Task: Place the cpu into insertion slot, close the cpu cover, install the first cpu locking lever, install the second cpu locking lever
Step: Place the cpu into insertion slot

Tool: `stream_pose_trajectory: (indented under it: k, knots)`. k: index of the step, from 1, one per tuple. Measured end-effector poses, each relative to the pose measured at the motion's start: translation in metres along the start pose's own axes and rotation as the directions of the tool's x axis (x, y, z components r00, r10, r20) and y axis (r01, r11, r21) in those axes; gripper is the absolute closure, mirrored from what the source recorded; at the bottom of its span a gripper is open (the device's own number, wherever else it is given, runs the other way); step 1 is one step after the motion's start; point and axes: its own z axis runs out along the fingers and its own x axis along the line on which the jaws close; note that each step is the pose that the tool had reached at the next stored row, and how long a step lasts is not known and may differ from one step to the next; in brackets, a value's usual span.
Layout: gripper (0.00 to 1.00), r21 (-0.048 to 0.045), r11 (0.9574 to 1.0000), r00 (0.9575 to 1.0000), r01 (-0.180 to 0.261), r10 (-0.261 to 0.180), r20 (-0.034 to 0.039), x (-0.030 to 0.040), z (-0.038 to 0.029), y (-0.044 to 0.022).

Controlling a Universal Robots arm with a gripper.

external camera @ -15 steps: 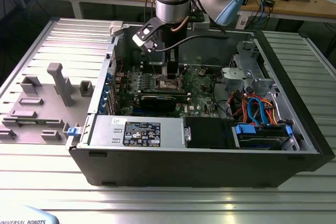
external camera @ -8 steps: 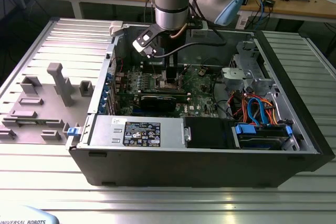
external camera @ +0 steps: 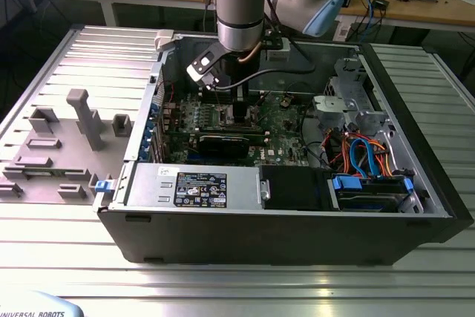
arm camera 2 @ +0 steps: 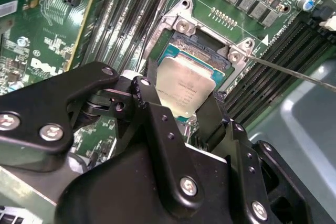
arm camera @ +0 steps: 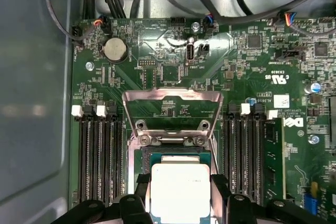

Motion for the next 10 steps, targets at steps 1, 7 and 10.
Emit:
stream_pose_trajectory:
  k: [1, 7, 10]
  knots:
    - [0.46, 0.0000, 1.0000, 1.0000, 0.000, 0.000, 0.0005, 0.0001, 0.0006, 0.0000]
    - [0.46, 0.0000, 1.0000, 1.0000, 0.000, 0.000, 0.0005, 0.0001, 0.0013, -0.0001]
    - [0.46, -0.0001, 1.0000, 1.0000, 0.000, 0.000, 0.0004, 0.0001, 0.0014, -0.0001]
